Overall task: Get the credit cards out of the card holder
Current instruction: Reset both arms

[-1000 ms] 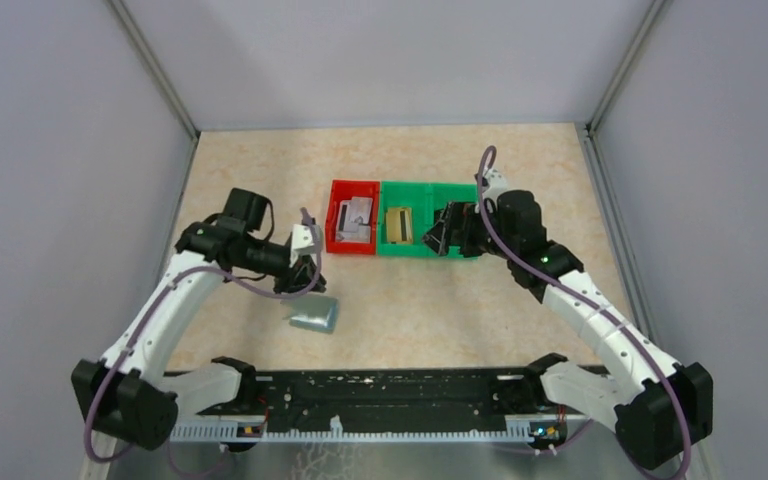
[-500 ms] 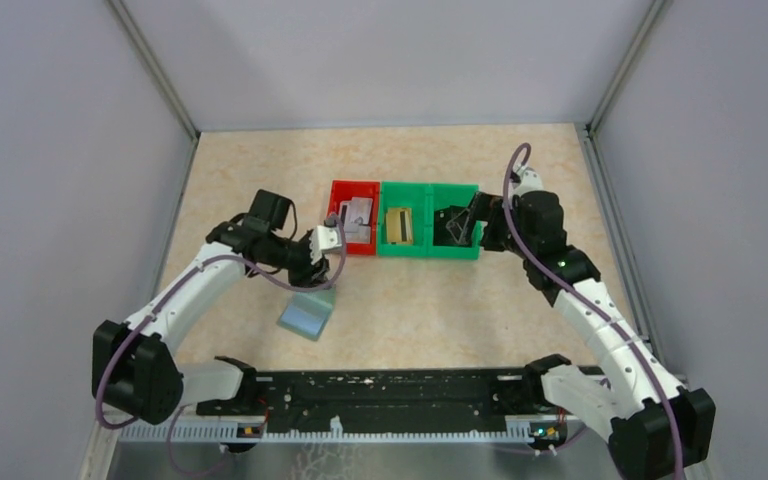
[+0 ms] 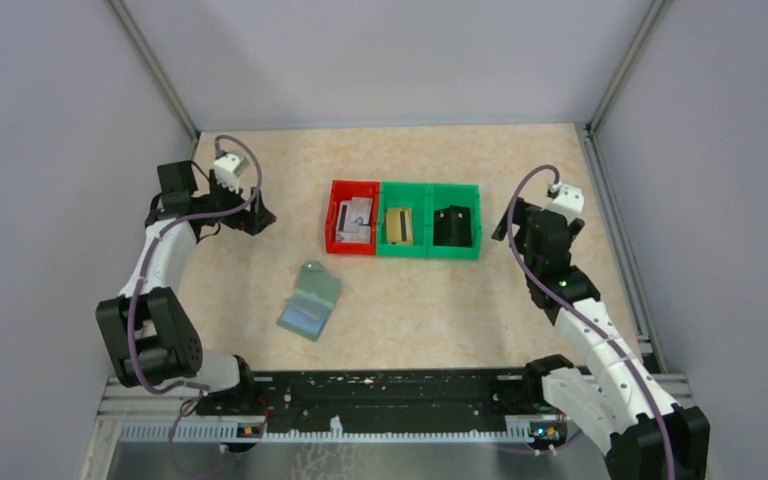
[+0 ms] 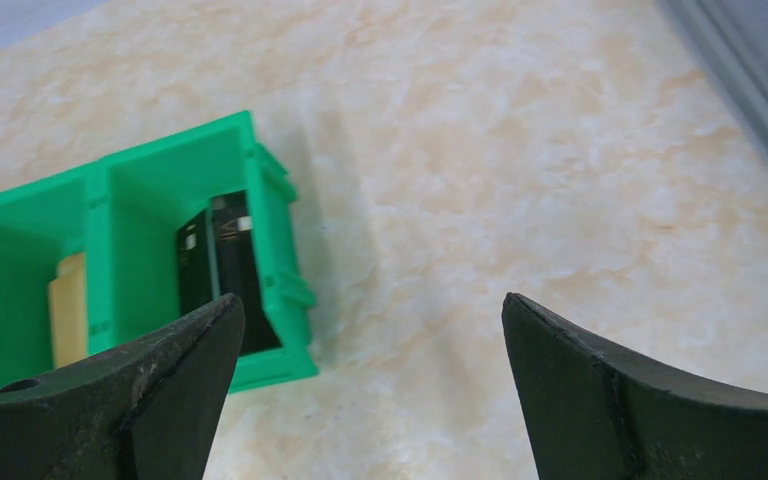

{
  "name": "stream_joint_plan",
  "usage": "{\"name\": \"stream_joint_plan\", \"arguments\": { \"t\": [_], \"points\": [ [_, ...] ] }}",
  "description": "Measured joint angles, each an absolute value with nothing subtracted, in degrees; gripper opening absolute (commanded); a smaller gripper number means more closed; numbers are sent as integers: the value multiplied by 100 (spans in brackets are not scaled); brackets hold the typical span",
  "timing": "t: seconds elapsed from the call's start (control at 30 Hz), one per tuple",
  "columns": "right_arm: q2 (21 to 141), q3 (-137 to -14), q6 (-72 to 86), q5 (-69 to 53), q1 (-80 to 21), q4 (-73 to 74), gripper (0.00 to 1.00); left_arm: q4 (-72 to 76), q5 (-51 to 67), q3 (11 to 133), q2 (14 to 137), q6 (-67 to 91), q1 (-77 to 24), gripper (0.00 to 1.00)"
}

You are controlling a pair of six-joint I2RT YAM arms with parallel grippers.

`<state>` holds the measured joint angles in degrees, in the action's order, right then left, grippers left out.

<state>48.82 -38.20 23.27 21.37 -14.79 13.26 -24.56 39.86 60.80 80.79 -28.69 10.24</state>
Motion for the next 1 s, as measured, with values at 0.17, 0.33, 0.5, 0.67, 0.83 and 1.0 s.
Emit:
{"name": "stream_joint_plan", "arguments": {
  "t": [0.17, 0.33, 0.5, 0.67, 0.83, 1.0],
  "points": [
    [4788, -2912, 2047, 3326, -1470, 432, 99, -1345, 3760, 5572, 8302, -2154, 1347, 99],
    [4919, -2233, 1970, 4145, -1278, -318, 99, 1, 3717, 4462, 8320, -1404, 1387, 99],
    [5476, -2165, 2475, 4324, -690, -829, 99, 1061, 3741, 3699, 8591, -864, 1387, 99],
    [5723, -1671, 2873, 4355, -200, -1581, 99, 2600, 3651, 2945, 8643, -585, 1387, 99],
    [6128, -1345, 2777, 4342, -167, -2484, 98, 4298, 3618, 1970, 8595, -281, 1387, 99],
    [6626, -1090, 2381, 4202, -167, -3607, 97, 5913, 3472, 1662, 8742, 148, 1380, 99]
  ]
}}
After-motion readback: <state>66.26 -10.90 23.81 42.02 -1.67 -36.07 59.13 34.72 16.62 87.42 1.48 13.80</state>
